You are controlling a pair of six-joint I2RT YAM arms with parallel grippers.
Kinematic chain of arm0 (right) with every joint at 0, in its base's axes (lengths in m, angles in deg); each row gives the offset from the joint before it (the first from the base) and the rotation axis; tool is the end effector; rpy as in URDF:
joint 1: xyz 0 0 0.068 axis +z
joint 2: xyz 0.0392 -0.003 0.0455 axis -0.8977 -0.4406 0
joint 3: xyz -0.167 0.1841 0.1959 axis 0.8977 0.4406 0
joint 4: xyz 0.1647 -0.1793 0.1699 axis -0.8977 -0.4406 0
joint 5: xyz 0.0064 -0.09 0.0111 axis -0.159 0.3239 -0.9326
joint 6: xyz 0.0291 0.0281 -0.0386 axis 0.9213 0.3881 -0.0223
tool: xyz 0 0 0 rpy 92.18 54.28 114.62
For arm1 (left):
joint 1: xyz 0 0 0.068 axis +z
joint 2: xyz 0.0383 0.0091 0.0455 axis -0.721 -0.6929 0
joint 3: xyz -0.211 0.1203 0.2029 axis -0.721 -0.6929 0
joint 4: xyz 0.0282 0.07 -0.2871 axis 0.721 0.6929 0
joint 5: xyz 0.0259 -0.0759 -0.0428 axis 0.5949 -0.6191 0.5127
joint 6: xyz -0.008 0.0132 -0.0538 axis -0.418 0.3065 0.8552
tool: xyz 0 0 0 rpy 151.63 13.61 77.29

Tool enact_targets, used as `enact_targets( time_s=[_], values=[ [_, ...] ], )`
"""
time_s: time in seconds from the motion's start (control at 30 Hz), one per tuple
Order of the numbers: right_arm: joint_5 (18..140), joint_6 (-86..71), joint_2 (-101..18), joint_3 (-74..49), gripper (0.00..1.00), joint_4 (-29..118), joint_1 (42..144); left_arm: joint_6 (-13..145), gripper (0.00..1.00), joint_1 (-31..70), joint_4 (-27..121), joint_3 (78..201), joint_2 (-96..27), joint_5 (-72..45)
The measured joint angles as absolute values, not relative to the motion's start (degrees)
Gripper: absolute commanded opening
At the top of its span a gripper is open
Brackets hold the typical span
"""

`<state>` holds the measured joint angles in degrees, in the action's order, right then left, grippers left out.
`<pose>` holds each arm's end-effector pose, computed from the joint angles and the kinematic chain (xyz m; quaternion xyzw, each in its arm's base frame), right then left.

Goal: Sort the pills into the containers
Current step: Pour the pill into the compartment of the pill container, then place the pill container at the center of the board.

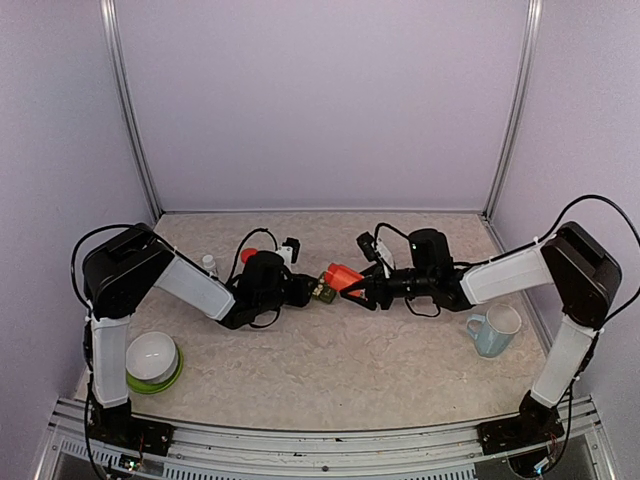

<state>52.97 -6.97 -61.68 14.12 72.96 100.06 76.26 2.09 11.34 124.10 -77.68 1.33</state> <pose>0.3086 0.2523 0.1889 -0.3504 0.7394 0.4189 0.3937 0.3320 -0.3151 0.1181 0.1321 0.8278 -0.2554 0.4817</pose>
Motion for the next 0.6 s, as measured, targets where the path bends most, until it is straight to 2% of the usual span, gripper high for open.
enact_targets(
  time_s=[0.6],
  values=[
    [52.42,-6.75,-60.8,15.48,0.0,73.07,100.06,77.02,0.41,2.09,11.31,123.57,-78.12,1.33]
  ],
)
